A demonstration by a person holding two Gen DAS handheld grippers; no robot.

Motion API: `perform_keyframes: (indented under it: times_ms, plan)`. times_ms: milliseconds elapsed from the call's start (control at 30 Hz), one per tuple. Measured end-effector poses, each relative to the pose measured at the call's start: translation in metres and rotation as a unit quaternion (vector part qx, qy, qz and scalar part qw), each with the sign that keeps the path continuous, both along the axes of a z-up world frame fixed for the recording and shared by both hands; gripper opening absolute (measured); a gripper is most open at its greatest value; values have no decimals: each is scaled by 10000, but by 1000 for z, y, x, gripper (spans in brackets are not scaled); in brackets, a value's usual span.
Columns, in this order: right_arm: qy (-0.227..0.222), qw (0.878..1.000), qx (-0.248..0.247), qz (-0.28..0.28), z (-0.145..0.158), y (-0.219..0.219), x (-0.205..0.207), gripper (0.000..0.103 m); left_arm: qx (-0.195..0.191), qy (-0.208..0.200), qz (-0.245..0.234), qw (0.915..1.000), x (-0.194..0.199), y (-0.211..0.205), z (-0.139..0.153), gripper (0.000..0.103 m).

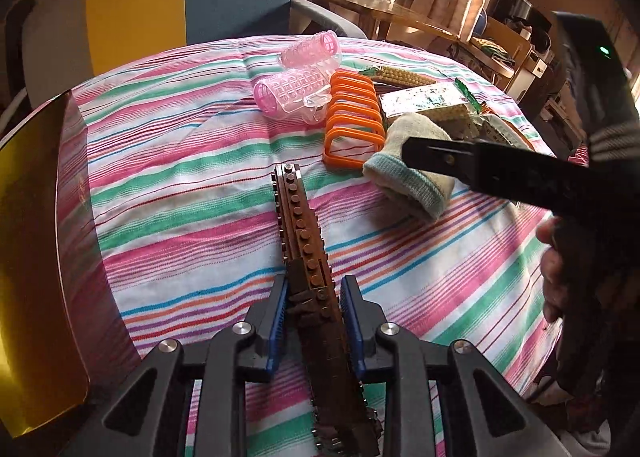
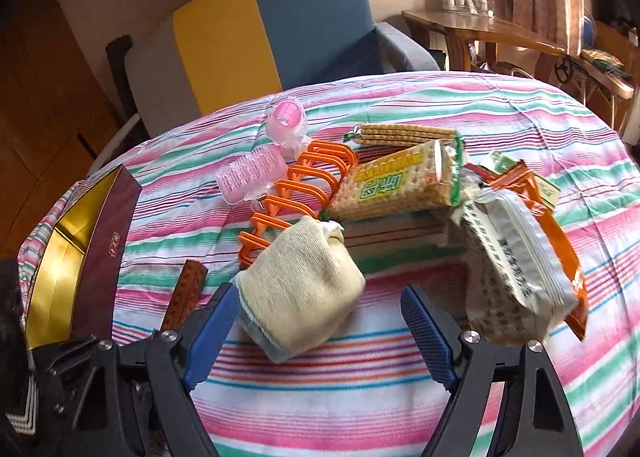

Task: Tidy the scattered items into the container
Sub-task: 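Grasp the brown toothed strip with the left tool while the right tool grasps the beige sock, then carry the brown strip and beige sock into the gold tray with both tools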

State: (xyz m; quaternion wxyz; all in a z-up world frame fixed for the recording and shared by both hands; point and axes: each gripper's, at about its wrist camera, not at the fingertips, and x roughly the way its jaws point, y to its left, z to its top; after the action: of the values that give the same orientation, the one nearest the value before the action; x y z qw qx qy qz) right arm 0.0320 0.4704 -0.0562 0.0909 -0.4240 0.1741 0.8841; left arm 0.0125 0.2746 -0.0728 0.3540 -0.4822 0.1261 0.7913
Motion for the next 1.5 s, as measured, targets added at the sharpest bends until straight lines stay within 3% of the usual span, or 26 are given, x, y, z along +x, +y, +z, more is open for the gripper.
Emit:
perform_keyframes:
  times_ms: [100, 200, 300, 567, 900, 1067, 1500]
  plan:
    - [-208, 9996, -74, 162, -11, -1, -20, 84, 14, -11, -25, 10000, 5, -7, 0, 26]
    - [-284, 9992, -21, 267, -14, -6, -24, 66, 54, -42, -33, 10000, 7, -12, -1, 26]
    - [-294, 9990, 88, 319, -12, -12, -17, 64, 96, -61, -29, 9999, 9, -15, 0, 26]
    - [-228, 9996, 107, 84, -9, -23, 37, 63, 311, -319, -28, 9990, 7, -18, 0, 33]
    - [-81, 9994, -299, -174, -15, -21, 65, 67, 87, 108, -192, 9997, 15, -8, -3, 35]
    - [58, 9994, -276, -211, -18, -24, 67, 68, -59, 333, -169, 9993, 20, -8, -3, 28]
    - [32, 9996, 114, -251, -10, -40, 75, 61, 174, 308, -57, 9994, 23, -23, 8, 19]
